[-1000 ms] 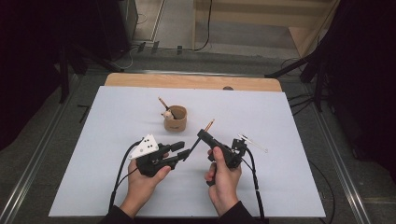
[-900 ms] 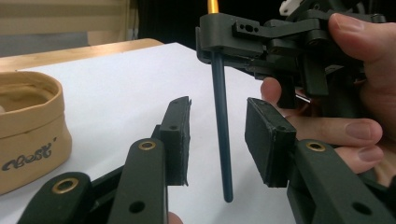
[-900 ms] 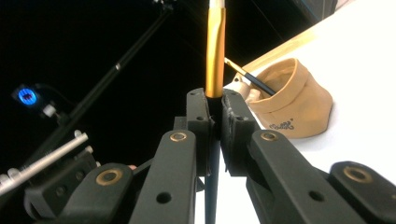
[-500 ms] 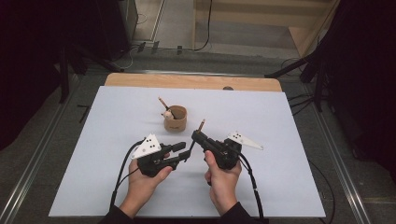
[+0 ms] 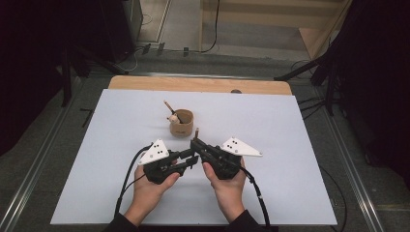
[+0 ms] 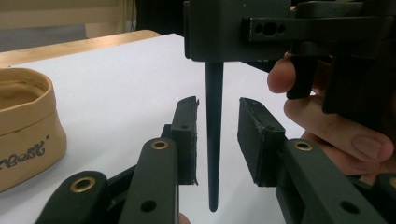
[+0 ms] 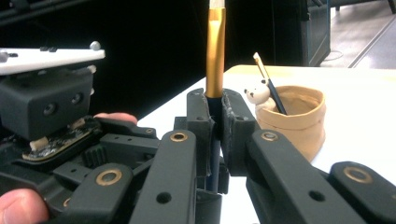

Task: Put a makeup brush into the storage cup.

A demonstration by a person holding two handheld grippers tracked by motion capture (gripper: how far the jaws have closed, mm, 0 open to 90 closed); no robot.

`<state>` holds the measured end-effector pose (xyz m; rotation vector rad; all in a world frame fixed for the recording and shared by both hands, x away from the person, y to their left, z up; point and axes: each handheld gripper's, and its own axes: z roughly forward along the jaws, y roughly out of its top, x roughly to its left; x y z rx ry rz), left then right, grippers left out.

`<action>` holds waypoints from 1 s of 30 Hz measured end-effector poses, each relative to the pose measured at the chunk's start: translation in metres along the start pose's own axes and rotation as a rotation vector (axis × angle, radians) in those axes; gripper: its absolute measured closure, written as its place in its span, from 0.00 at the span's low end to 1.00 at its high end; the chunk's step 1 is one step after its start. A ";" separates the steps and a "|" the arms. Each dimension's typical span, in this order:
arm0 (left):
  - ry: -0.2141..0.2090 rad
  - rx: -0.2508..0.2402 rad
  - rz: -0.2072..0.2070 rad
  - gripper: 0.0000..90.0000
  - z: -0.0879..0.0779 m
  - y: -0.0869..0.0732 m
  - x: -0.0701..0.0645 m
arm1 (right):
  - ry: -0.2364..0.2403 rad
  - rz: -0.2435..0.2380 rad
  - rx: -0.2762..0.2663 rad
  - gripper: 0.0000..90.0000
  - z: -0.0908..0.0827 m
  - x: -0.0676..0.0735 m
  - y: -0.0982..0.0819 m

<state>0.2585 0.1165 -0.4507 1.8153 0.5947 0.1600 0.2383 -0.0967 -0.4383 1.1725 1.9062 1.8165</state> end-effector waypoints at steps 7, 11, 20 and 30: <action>0.000 0.007 0.000 0.81 0.000 0.000 -0.001 | 0.007 -0.048 0.014 0.94 0.002 0.005 0.000; 0.001 0.007 -0.002 0.82 0.001 0.000 -0.002 | 0.005 -0.055 0.018 0.94 0.002 0.006 -0.001; 0.015 0.004 -0.020 0.87 -0.001 0.002 0.000 | 0.013 -0.059 0.027 0.94 0.004 0.006 -0.002; 0.039 0.004 -0.013 0.94 -0.003 0.002 0.001 | 0.003 -0.128 0.012 0.73 0.002 0.010 -0.001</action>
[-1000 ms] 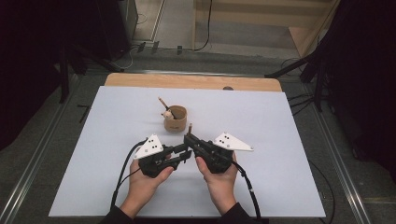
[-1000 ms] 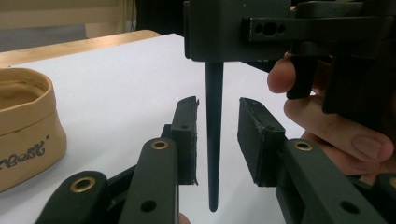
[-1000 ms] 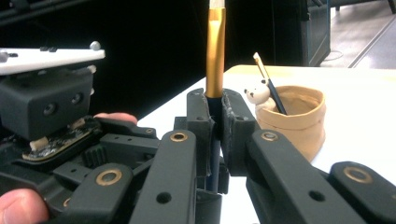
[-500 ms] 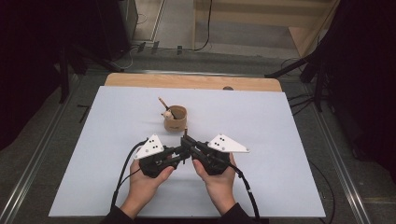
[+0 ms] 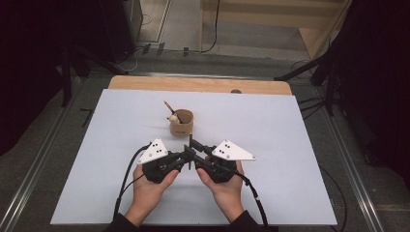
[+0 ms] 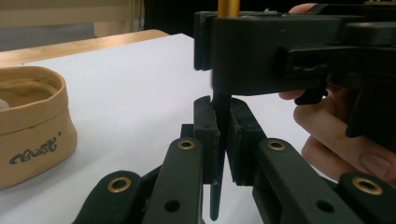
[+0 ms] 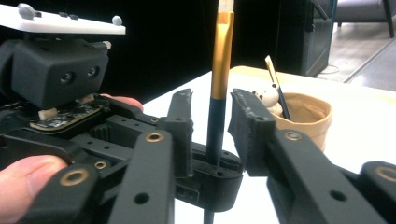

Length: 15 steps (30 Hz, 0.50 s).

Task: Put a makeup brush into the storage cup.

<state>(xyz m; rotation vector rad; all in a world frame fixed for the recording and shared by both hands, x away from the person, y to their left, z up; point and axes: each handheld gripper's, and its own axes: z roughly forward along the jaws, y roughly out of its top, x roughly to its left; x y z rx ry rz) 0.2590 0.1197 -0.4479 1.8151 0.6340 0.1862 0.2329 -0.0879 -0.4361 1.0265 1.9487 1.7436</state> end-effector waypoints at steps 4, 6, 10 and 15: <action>0.013 -0.001 -0.004 0.94 -0.001 -0.001 0.003 | -0.036 -0.009 -0.018 0.38 -0.004 -0.002 0.003; 0.015 0.000 -0.012 0.94 -0.001 -0.002 0.005 | -0.070 -0.025 -0.028 0.21 -0.008 -0.003 0.004; 0.027 0.003 -0.014 0.94 -0.002 -0.004 0.008 | -0.083 -0.018 -0.066 0.05 -0.019 -0.012 0.008; 0.038 -0.003 -0.013 0.94 -0.005 -0.004 0.011 | -0.118 -0.015 -0.071 0.00 -0.034 -0.030 0.007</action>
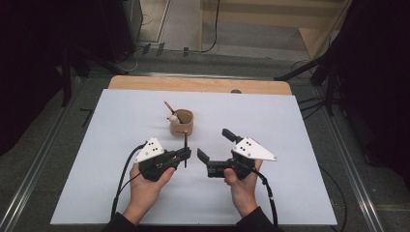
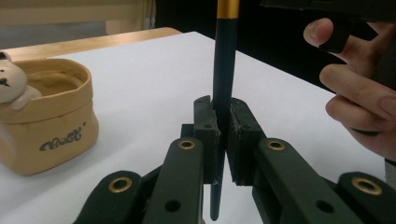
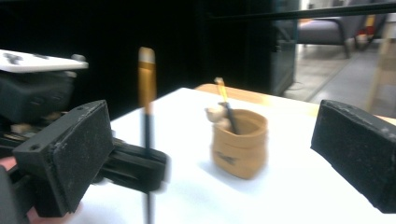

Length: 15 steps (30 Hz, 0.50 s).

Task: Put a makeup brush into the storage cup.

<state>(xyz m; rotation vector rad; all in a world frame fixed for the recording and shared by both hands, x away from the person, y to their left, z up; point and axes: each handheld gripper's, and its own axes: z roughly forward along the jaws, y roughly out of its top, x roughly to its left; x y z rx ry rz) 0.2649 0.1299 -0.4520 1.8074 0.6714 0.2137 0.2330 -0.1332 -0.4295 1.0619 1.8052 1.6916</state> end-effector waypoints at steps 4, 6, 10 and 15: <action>0.006 -0.006 -0.004 0.94 -0.001 0.000 0.002 | -0.076 -0.027 0.011 0.00 -0.011 -0.015 -0.004; 0.012 -0.009 -0.002 0.94 -0.002 0.001 0.003 | -0.114 -0.047 0.019 0.00 -0.016 -0.021 -0.006; 0.014 -0.010 0.001 0.94 -0.003 0.001 0.005 | -0.131 -0.069 0.033 0.00 -0.025 -0.034 -0.010; 0.017 -0.015 -0.004 0.94 -0.004 0.003 0.008 | -0.134 -0.087 0.029 0.00 -0.044 -0.051 -0.013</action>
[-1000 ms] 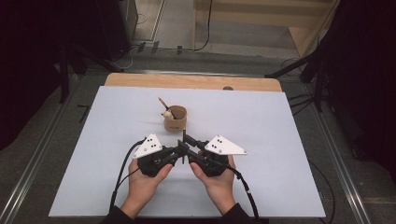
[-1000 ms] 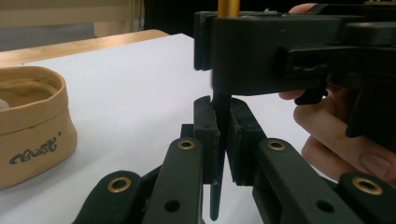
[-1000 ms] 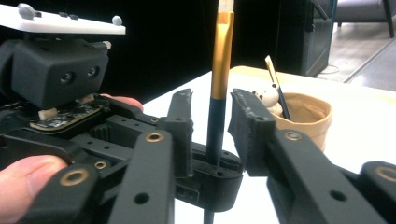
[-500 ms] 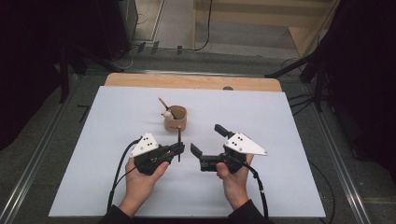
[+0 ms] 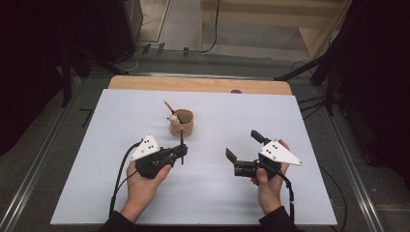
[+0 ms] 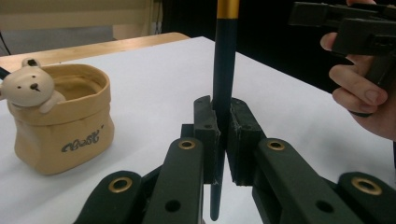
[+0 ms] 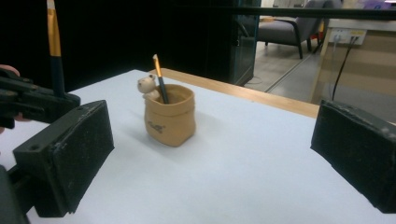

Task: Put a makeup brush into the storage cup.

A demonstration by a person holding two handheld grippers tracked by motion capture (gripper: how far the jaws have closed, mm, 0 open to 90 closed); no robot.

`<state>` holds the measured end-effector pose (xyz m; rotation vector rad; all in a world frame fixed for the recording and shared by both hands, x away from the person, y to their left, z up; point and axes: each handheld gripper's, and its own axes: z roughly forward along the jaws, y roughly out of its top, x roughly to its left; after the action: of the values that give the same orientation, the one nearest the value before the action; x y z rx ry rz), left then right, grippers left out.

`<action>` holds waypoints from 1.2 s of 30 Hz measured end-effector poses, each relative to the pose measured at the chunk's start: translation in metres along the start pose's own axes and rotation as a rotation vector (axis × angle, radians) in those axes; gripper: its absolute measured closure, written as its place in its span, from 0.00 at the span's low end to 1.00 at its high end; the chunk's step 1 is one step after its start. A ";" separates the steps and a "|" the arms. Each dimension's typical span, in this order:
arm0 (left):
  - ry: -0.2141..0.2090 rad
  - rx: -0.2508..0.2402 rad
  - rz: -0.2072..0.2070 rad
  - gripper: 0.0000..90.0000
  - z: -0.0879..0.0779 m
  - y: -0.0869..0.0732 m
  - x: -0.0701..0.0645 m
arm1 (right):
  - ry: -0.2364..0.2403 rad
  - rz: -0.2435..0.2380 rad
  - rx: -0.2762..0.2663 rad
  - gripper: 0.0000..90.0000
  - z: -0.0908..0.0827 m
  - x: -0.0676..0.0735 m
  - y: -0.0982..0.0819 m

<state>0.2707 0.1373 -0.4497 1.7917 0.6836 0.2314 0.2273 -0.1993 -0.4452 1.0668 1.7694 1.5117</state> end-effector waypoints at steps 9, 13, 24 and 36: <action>0.020 -0.019 -0.002 0.94 -0.004 0.007 0.010 | -0.029 -0.014 0.025 0.01 -0.025 -0.029 -0.014; 0.031 -0.036 -0.014 0.94 -0.007 0.012 0.016 | -0.055 -0.020 0.039 0.03 -0.035 -0.038 -0.021; 0.063 -0.094 -0.043 0.94 -0.017 0.031 0.039 | -0.080 -0.027 0.056 0.11 -0.056 -0.055 -0.033; 0.090 -0.117 -0.050 0.94 -0.014 0.047 0.055 | -0.092 -0.007 0.052 0.00 -0.072 -0.070 -0.039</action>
<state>0.3241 0.1704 -0.4112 1.6587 0.7622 0.3134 0.1955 -0.2976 -0.4743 1.1365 1.7557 1.3965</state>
